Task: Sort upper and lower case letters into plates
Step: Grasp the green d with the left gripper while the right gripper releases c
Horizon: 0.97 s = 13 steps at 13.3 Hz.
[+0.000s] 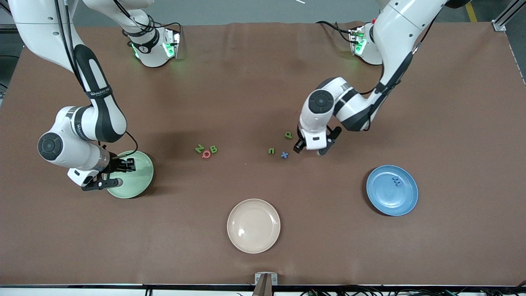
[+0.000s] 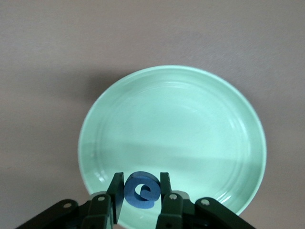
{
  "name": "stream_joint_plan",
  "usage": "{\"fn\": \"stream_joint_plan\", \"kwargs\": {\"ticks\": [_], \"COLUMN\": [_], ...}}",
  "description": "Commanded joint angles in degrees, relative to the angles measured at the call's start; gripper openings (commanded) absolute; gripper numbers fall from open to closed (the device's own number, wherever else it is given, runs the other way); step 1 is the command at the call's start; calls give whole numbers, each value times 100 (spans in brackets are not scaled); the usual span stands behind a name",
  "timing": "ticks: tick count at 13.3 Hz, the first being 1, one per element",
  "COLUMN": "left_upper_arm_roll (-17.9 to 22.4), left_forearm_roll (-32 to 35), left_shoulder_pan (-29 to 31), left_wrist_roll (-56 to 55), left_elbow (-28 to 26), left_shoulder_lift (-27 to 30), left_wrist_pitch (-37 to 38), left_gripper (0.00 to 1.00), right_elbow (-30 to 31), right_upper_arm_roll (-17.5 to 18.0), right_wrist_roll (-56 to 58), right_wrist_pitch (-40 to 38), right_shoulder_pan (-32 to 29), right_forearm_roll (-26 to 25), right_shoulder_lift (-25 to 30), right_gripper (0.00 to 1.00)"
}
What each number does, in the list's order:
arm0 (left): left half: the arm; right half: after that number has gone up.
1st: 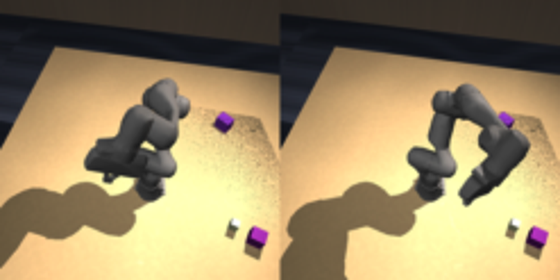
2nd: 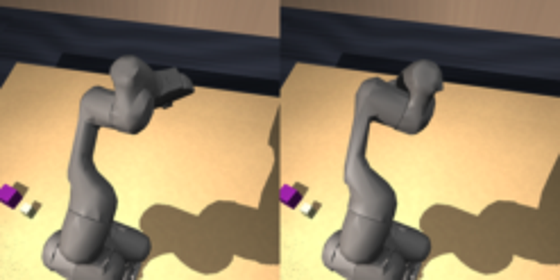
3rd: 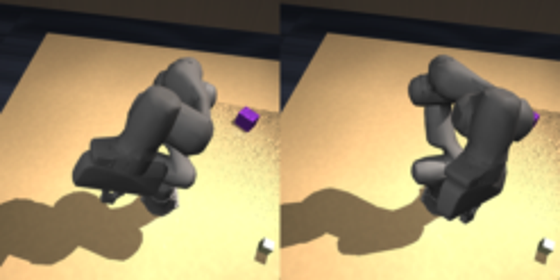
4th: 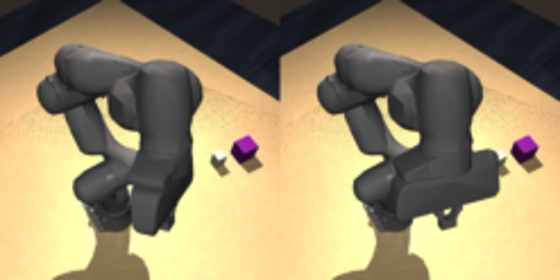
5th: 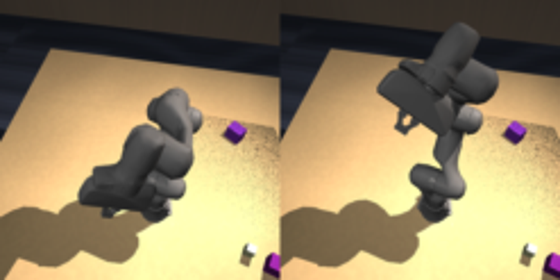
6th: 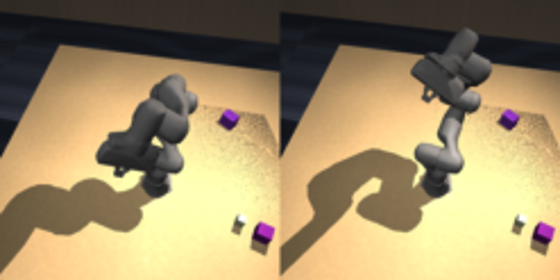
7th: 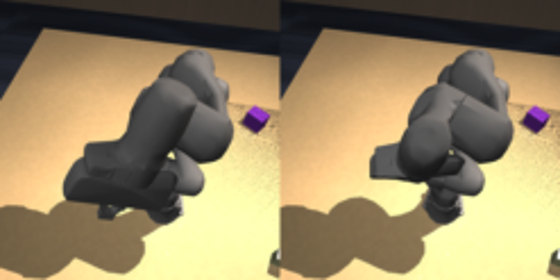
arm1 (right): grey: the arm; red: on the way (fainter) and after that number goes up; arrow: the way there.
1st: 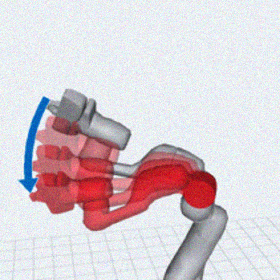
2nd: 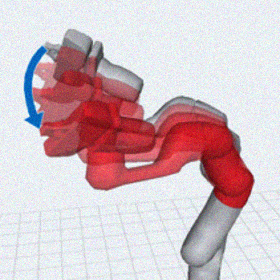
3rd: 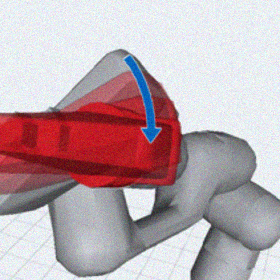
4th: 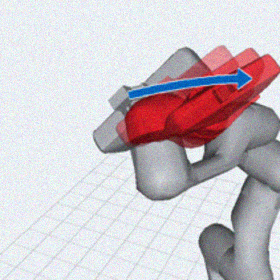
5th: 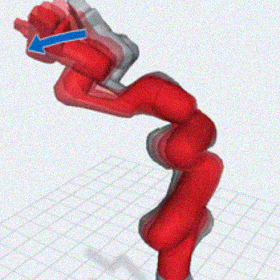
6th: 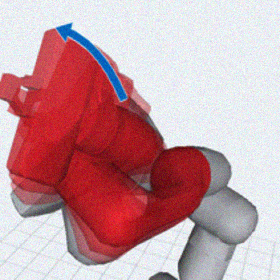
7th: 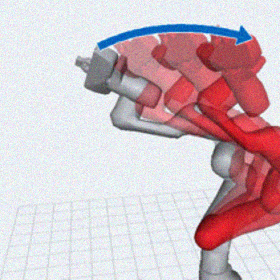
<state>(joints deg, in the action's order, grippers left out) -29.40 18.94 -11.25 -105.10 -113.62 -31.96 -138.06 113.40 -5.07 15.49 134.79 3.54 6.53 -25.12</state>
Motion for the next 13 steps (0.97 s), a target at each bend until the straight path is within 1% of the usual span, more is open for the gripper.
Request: {"fn": "stream_joint_plan", "kwargs": {"ticks": [1,3,4,6,9,12,13], "left_upper_arm_roll": [22,40,40,40,66,75,75], "left_forearm_roll": [75,92,93,101,101,136,136], "left_shoulder_pan": [-289,-553,-589,-589,-571,-571,-580], "left_wrist_roll": [-440,-704,-749,-819,-828,-968,-1012], "left_elbow": [85,138,165,174,174,296,358], "left_shoulder_lift": [-169,-310,-337,-372,-408,-504,-574], "left_wrist_pitch": [-19,-28,-54,-90,-125,-257,-257], "left_gripper": [76,73,71,67,67,66,66], "right_elbow": [620,919,999,1052,1123,1114,1097], "right_upper_arm_roll": [112,120,120,120,120,120,120], "right_wrist_roll": [174,174,174,174,156,165,156], "right_wrist_pitch": [590,1056,1128,1120,1111,1093,1050], "right_shoulder_pan": [-91,-82,-65,-47,-38,-47,-47], "right_forearm_roll": [-47,-55,-47,-47,-47,-47,-55], "right_shoulder_lift": [209,148,122,113,69,60,77], "right_gripper": [16,16,16,17,18,24,33]}}
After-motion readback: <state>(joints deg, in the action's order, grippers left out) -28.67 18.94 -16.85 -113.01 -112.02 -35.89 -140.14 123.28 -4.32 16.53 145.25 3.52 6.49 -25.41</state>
